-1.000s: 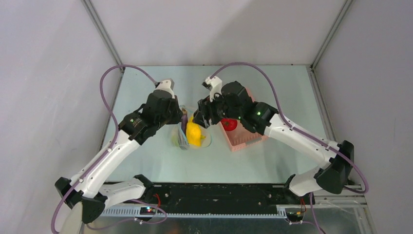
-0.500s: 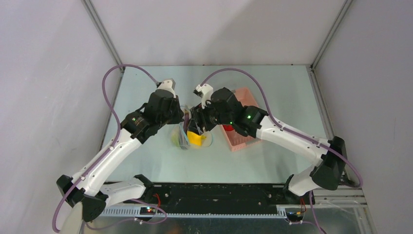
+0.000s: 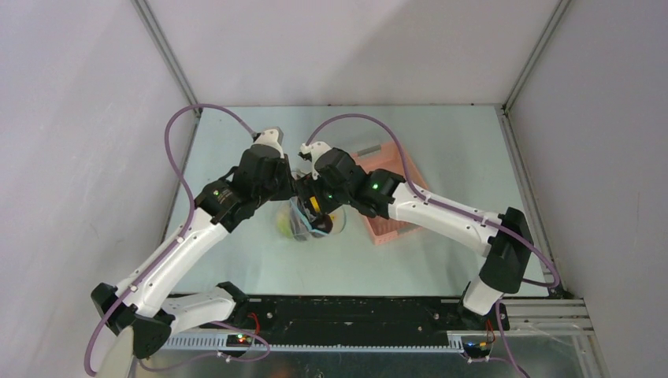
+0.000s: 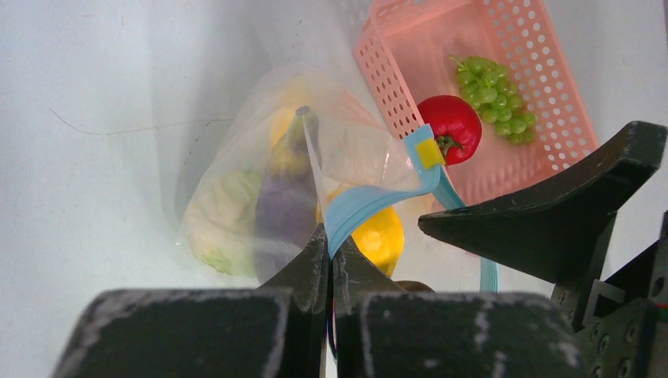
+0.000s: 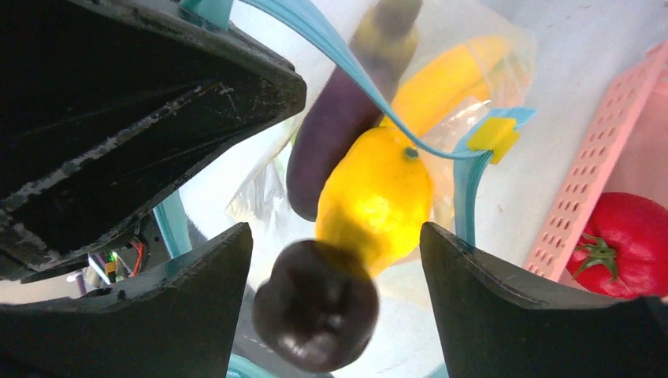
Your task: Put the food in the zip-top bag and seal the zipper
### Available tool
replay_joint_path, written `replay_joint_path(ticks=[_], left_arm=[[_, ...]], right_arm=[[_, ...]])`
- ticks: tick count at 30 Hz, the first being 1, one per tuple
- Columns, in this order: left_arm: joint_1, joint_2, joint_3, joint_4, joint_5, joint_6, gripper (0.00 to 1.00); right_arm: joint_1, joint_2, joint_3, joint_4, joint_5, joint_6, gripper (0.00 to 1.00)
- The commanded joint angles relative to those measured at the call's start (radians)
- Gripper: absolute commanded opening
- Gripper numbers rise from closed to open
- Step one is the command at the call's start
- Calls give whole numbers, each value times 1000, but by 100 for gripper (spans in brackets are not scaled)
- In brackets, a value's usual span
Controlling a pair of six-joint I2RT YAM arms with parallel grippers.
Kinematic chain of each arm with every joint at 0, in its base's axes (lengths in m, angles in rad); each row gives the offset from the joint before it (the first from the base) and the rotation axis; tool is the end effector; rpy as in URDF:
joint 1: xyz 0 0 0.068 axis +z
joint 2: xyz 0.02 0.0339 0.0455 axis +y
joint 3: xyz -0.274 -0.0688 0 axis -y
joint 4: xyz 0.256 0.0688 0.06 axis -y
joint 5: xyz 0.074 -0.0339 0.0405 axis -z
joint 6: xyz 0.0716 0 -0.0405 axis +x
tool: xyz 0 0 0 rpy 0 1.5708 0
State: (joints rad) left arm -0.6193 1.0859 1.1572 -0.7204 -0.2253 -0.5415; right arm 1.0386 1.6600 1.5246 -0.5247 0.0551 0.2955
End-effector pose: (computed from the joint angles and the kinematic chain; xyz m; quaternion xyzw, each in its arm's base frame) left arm 0.2193 -0.1367 0.3471 -0.0153 0.8913 -0.1581 0.4247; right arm 0.2171 0.3609 0.3221 -0.3147 0.8409 0.2525 0.3607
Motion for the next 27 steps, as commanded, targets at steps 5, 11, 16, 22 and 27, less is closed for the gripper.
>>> replay_joint_path(ticks=[5,11,16,22,27], left_arm=[[6,-23,24,17,-16,-9,1],[7,-24,25,15,-21,-10,2],[7,-25,26,14,-23,-10,2],[7,-26,25,14,-20,-11,2],[8,-27,25,15,-17,-12,1]], right_arm=[[30,-25,72,-29,81,-18,84],[37,-101,43,-14,116,-20,84],[36,-198,-35,17,188,-15,85],[10,-225,-106,5,235,41,81],[-13,-178,-130,7,253,89,76]])
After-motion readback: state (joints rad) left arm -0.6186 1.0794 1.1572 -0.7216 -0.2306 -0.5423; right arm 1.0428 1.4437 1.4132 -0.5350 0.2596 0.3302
